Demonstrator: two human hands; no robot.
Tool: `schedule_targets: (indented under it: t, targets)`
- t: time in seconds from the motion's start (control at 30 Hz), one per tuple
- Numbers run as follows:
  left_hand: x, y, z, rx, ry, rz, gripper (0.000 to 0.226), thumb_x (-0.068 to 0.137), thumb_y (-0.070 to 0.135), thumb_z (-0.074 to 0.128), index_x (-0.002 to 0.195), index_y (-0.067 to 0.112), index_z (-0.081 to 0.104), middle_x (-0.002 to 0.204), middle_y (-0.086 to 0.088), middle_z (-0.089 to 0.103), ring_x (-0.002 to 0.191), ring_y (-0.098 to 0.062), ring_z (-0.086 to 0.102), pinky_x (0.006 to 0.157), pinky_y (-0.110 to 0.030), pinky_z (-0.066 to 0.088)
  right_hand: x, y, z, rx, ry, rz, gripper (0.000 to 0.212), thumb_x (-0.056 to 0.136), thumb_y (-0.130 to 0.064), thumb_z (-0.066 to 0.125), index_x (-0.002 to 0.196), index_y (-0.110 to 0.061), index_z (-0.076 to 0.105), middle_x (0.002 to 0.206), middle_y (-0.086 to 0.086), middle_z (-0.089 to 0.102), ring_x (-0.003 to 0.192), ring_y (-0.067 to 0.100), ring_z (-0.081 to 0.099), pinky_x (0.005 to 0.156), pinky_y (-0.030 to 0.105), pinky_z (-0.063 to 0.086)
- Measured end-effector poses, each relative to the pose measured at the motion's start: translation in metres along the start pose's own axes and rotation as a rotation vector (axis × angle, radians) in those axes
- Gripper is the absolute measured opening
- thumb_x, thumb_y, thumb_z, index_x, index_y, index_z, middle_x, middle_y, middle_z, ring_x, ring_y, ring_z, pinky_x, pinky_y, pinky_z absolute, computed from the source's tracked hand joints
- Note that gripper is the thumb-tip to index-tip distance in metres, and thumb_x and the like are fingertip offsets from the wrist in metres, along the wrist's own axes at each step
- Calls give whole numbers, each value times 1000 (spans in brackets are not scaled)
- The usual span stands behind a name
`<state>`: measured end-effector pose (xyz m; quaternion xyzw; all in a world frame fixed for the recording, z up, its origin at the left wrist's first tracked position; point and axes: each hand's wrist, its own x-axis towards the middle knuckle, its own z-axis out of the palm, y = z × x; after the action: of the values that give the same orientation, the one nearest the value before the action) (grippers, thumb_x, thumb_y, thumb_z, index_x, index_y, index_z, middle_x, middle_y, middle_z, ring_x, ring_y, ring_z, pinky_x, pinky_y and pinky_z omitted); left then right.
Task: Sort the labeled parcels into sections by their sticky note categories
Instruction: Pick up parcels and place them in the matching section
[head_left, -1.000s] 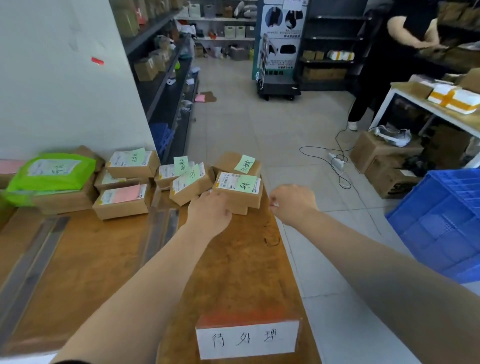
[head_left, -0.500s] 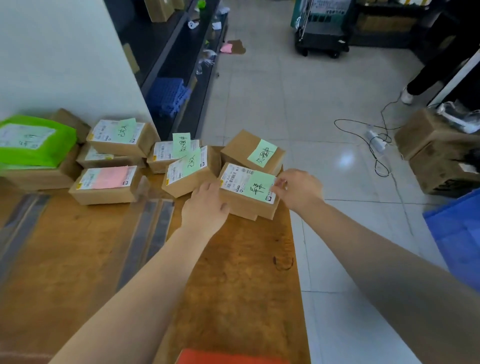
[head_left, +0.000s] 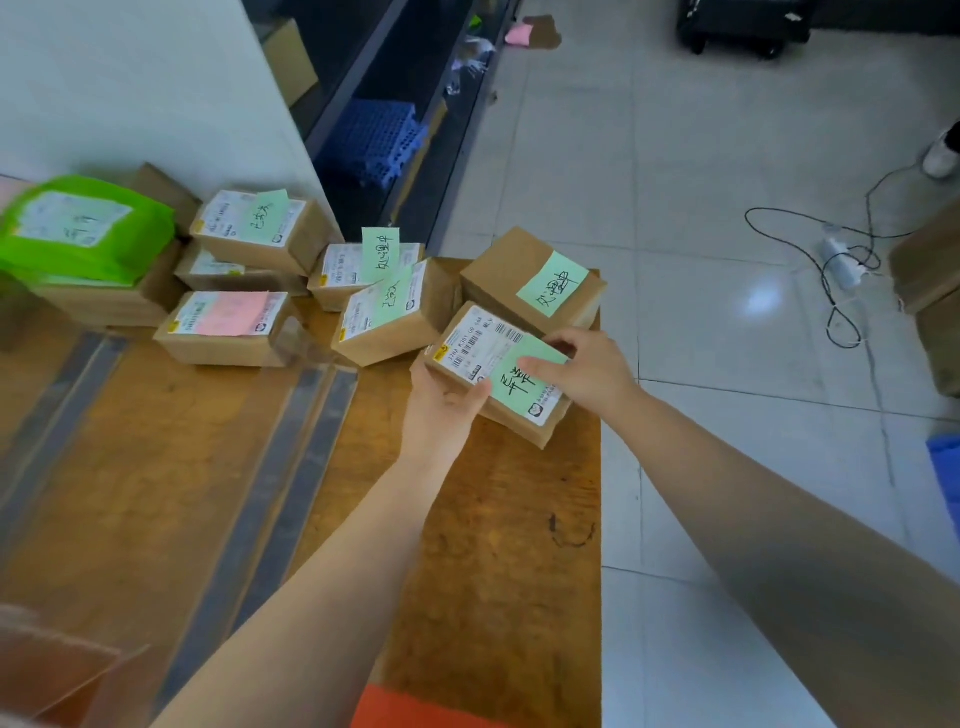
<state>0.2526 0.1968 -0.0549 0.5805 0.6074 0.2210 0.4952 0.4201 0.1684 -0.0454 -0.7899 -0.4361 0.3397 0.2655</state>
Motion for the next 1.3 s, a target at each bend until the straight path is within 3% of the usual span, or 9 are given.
schedule_targets:
  t: [0.13,0.23,0.37,0.47,0.7,0.83,1.0,1.17,1.3]
  targets:
    - [-9,1,8,-271,-72,-165,63,85,22,66,139,23,32,131,0,55,115,-22,59,91,-42,52,-10,0,2,131,-87,52,54,78,-41,72,123,-17,55,116,0,64,97,15,64,77,28,55]
    - [-18,2,10,-187,-151,-114,52,90,24,61,136,28,37,129,3,56,113,-19,59,88,-42,53,-19,4,3,272,-155,110,59,74,-34,77,125,-17,53,114,1,64,97,16,65,81,32,55]
    - [-20,-2,11,-137,-84,-89,48,93,33,52,139,25,39,134,1,53,114,-17,54,96,-43,48,-27,13,-10,534,-12,158,52,73,-24,80,117,-21,52,105,-2,66,89,16,69,77,36,58]
    - [-15,-4,18,-151,26,-132,49,91,31,57,136,19,41,134,-1,52,112,-16,55,96,-39,48,-29,19,-26,627,91,130,54,77,-20,77,124,-17,51,105,-4,65,88,14,69,72,31,59]
    - [15,-7,48,-325,158,-349,86,77,31,75,142,10,23,138,-11,46,127,-29,46,101,-47,45,-17,32,-39,663,89,137,53,78,-16,75,124,-21,51,111,-1,64,85,18,71,70,37,60]
    - [28,-11,57,-246,232,-337,102,65,34,83,144,12,20,140,-11,42,130,-29,41,106,-49,39,-18,42,-29,666,27,160,52,79,-14,74,124,-22,51,109,-2,64,85,19,71,71,37,60]
    - [30,-21,42,-205,172,-240,84,68,21,82,136,19,34,136,-2,50,128,-22,46,103,-46,42,-21,52,-21,748,-37,182,50,80,-15,72,125,-19,52,112,1,66,88,19,71,70,35,60]
    - [19,-31,18,-204,48,-252,80,73,15,79,140,25,35,138,2,50,127,-20,48,101,-49,44,-27,52,-13,771,-145,209,44,81,-14,70,122,-17,55,105,-1,70,85,17,71,71,34,59]
    - [4,-44,3,-179,-34,-272,78,76,17,76,141,24,33,139,4,49,122,-18,50,90,-41,50,-35,51,-5,798,-218,201,29,84,-15,67,111,-20,59,96,-2,72,79,12,72,65,25,59]
